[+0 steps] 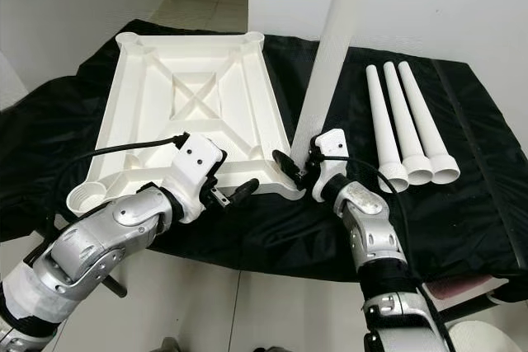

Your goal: Building children table

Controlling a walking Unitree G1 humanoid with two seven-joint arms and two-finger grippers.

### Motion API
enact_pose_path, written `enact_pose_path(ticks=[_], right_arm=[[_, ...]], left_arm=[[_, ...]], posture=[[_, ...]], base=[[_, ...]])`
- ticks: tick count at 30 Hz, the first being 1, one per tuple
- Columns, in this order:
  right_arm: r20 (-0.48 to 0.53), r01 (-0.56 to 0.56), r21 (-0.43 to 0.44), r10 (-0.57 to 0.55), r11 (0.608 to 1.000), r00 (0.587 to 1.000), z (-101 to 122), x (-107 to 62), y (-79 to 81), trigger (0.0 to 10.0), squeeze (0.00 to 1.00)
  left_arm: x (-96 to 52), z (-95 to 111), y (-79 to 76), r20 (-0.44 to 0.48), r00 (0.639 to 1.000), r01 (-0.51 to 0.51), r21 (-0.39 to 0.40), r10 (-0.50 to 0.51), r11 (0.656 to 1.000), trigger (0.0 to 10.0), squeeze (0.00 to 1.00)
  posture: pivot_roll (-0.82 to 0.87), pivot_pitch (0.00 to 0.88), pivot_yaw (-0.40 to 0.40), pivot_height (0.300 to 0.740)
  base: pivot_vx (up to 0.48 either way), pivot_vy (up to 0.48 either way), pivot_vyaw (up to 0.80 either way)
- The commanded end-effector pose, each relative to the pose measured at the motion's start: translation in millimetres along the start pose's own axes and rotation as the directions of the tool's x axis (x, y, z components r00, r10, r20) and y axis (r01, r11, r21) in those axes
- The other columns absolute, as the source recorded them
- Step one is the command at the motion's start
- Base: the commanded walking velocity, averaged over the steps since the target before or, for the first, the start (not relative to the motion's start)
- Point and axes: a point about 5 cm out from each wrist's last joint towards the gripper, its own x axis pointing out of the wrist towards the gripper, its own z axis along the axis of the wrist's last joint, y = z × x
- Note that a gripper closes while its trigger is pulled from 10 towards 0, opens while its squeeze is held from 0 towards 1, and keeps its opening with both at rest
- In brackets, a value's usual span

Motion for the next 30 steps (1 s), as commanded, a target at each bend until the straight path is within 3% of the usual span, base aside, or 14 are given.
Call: enact_pose_path(ticks=[1, 6, 8, 11, 12, 14, 15, 16, 17, 19, 24, 25, 26, 30], right_arm=[[-0.047, 0.027, 0.035, -0.026, 0.999, 0.999, -11, -2.5, 3.6, 10.0, 0.0], [-0.043, 0.103, 0.063, -0.1, 0.993, 0.994, -11, -1.8, 10.9, 10.0, 0.0], [-0.029, 0.248, 0.103, -0.247, 0.963, 0.969, -9, -0.9, 22.6, 10.0, 0.0], [-0.028, 0.314, 0.12, -0.314, 0.942, 0.949, -8, 0.4, 31.4, 10.0, 0.0], [-0.029, 0.387, 0.13, -0.387, 0.913, 0.922, -5, 1.2, 38.1, 10.0, 0.0], [-0.029, 0.387, 0.13, -0.387, 0.913, 0.922, -5, 1.2, 38.1, 10.0, 0.0], [-0.033, 0.438, 0.138, -0.438, 0.888, 0.898, -4, 1.5, 42.7, 10.0, 0.0], [-0.033, 0.438, 0.138, -0.438, 0.888, 0.898, -4, 1.5, 42.7, 10.0, 0.0], [-0.038, 0.496, 0.158, -0.496, 0.854, 0.867, -2, 2.2, 47.3, 10.0, 0.0], [-0.045, 0.516, 0.182, -0.517, 0.837, 0.855, -1, 3.5, 52.4, 10.0, 0.0], [-0.043, 0.513, 0.185, -0.514, 0.838, 0.856, 1, -0.4, 54.2, 10.0, 0.0], [-0.041, 0.51, 0.19, -0.512, 0.839, 0.858, 1, -2.3, 51.9, 10.0, 0.2], [-0.026, 0.501, 0.186, -0.505, 0.845, 0.863, 2, -4.7, 47.3, 10.0, 1.0], [0.007, 0.451, 0.156, -0.458, 0.879, 0.889, 9, -9.8, 34.0, 10.0, 1.0]], left_arm=[[0.4, 0, -8.3, -0.012, 0.983, 0.181, 0.02, -0.181, 0.983, 10.0, 0.0], [0.5, -1, -7.6, -0.012, 0.985, 0.175, 0.021, -0.174, 0.984, 10.0, 0.0], [0.7, -1, -6.6, -0.013, 0.986, 0.167, 0.022, -0.166, 0.986, 10.0, 0.0], [0.6, -2, -5.4, -0.012, 0.987, 0.16, 0.018, -0.16, 0.987, 10.0, 0.0], [0.6, -2, -4.5, -0.01, 0.988, 0.155, 0.016, -0.155, 0.988, 10.0, 0.0], [0.6, -2, -4.5, -0.01, 0.988, 0.155, 0.016, -0.155, 0.988, 10.0, 0.0], [0.5, -2, -4.0, -0.008, 0.988, 0.152, 0.014, -0.152, 0.988, 10.0, 0.0], [0.5, -2, -4.0, -0.008, 0.988, 0.152, 0.014, -0.152, 0.988, 10.0, 0.0], [0.2, -2, -2.9, -0.003, 0.989, 0.147, 0.013, -0.147, 0.989, 10.0, 0.0], [-0.2, -2, -1.5, 0.0, 0.99, 0.14, 0.012, -0.14, 0.99, 10.0, 0.0], [-1.8, -4, 0.4, 0.003, 0.991, 0.131, 0.017, -0.131, 0.991, 10.0, 0.0], [-2.2, -4, 0.4, 0.003, 0.991, 0.13, 0.02, -0.13, 0.991, 10.0, 0.0], [-2.6, -4, 0.5, 0.004, 0.991, 0.13, 0.021, -0.13, 0.991, 10.0, 0.0], [-3.6, -4, 0.9, 0.004, 0.991, 0.13, 0.025, -0.13, 0.991, 10.0, 0.0]], posture=[[0.04, 0.04, -0.038, 0.74], [0.03, 0.041, -0.038, 0.74], [0.03, 0.044, -0.043, 0.74], [0.02, 0.044, -0.039, 0.74], [0.02, 0.045, -0.038, 0.74], [0.02, 0.045, -0.038, 0.74], [0.02, 0.041, -0.038, 0.74], [0.02, 0.041, -0.038, 0.74], [0.02, 0.047, -0.036, 0.74], [0.02, 0.046, -0.035, 0.74], [0.01, 0.048, -0.032, 0.74], [0.01, 0.048, -0.032, 0.74], [0.02, 0.052, -0.031, 0.74], [0.02, 0.052, -0.029, 0.74]], base=[[0.0, 0.0, 0.0], [0.0, 0.0, 0.0], [0.0, 0.0, 0.0], [0.0, 0.0, 0.0], [0.0, 0.0, 0.0], [0.0, 0.0, 0.0], [0.0, 0.0, 0.0], [0.0, 0.0, 0.0], [0.0, 0.0, 0.0], [0.0, 0.0, 0.0], [0.0, 0.0, 0.0], [0.0, 0.0, 0.0], [0.0, 0.0, 0.0], [0.0, 0.0, 0.0]])
